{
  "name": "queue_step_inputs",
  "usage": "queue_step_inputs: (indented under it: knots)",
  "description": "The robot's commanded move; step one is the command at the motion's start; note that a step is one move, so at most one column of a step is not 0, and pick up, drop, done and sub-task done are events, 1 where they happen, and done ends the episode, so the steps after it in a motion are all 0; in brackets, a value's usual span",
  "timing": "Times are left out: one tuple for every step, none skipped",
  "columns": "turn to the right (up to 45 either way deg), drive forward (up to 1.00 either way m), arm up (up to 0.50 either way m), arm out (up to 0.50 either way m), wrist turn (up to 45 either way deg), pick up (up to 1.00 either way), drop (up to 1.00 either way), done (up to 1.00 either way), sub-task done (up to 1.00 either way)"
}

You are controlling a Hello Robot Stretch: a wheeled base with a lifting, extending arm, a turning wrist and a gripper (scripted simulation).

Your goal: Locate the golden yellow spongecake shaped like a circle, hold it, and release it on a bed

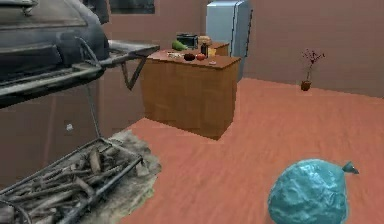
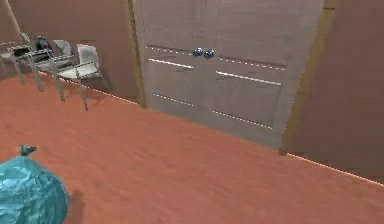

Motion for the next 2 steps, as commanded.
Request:
queue_step_inputs:
  knots:
    - [0.0,0.9,0.0,0.0,0.0,0.0,0.0,0.0,0.0]
    - [27.0,0.0,0.0,0.0,0.0,0.0,0.0,0.0,0.0]
